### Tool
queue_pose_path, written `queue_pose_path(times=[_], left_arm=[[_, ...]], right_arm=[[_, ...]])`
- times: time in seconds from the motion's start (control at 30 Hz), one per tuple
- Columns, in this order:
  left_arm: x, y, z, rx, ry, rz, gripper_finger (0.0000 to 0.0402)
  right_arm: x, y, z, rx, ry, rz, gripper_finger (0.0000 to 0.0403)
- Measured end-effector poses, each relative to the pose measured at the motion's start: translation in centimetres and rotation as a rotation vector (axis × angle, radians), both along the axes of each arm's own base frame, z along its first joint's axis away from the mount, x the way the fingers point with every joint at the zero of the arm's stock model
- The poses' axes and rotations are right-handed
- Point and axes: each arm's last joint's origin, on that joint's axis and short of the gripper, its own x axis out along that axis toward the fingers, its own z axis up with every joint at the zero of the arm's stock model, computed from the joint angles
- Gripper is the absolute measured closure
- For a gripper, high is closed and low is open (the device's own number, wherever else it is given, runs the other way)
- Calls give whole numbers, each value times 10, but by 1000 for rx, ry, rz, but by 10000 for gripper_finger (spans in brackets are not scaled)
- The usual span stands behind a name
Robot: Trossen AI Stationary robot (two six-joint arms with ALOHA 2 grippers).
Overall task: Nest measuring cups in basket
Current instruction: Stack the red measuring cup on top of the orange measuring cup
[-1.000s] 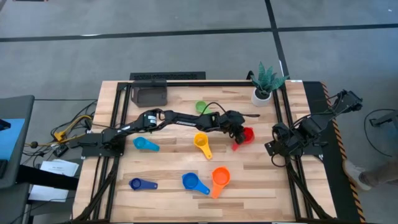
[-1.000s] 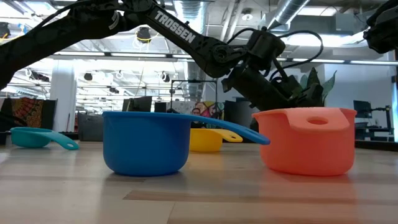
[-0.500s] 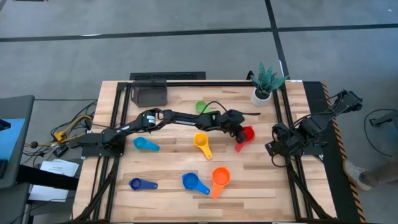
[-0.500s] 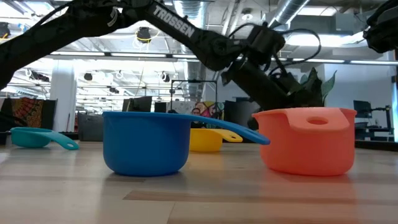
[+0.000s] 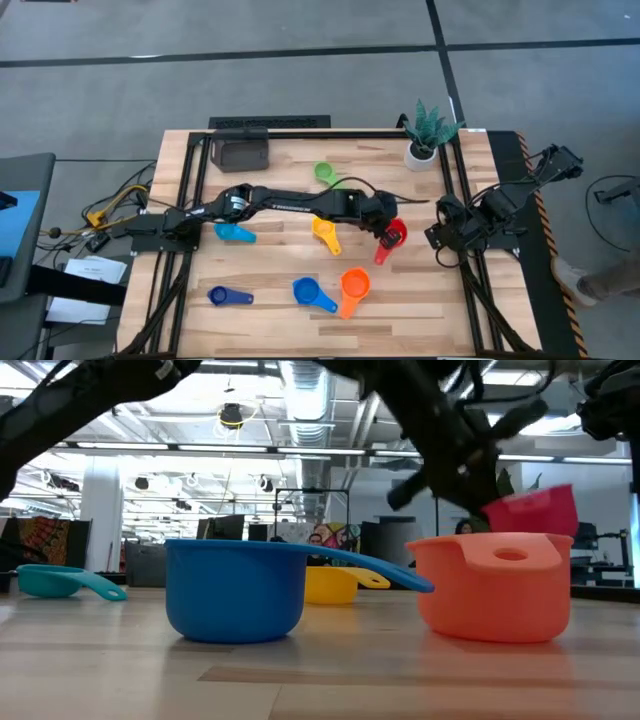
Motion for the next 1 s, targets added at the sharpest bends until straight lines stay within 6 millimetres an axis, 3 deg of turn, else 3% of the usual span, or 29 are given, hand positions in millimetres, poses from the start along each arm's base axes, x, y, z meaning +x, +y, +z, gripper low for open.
queue_pose_path(times=[0.43, 0.73, 1.0], left_arm=[[-37, -56, 54, -40, -51, 239, 399], [-53, -108, 51, -152, -40, 299, 399], [-67, -140, 46, -232, 36, 278, 399]], right_arm=[[4, 1, 1, -70, -47, 148, 184], [8, 3, 3, -88, -82, 240, 184], [9, 4, 3, -106, -93, 306, 184]])
